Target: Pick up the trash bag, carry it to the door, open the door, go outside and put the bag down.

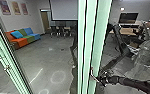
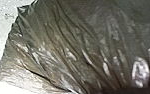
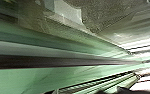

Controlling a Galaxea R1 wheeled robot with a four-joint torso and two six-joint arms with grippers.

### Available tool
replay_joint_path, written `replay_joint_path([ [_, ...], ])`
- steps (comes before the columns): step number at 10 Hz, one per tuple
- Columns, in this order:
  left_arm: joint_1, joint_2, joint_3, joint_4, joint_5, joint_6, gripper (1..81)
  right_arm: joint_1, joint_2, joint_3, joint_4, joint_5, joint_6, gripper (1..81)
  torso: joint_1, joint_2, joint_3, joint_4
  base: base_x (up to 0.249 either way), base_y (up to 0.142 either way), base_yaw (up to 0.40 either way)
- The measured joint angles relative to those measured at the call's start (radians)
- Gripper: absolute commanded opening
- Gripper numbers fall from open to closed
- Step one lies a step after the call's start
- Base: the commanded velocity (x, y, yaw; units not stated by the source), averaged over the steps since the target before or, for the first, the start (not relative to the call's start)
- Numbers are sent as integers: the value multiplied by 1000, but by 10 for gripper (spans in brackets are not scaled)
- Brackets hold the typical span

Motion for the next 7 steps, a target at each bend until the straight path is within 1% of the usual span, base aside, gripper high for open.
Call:
replay_joint_path([
  [1,6,-2,0,0,4,0,10,-4,0,0,-1,-6,0,811,-1,0,0,0,110,0,0],
  [2,16,-2,0,0,10,0,10,-6,-5,3,13,-57,-31,811,-3,-1,0,0,110,0,0],
  [3,0,-2,0,0,11,0,10,-4,-14,21,11,-66,-67,811,-2,-1,0,0,110,0,0],
  [4,-13,-2,0,0,0,0,10,-4,-11,14,-3,-57,-45,811,-3,-1,0,0,110,0,0],
  [6,-3,-2,0,0,5,0,10,-3,-16,9,-5,-35,-28,811,-3,-1,0,0,100,0,0],
  [7,-5,-2,0,0,5,0,10,3,-11,-14,-6,-15,-4,811,-2,-1,0,0,92,0,0],
])
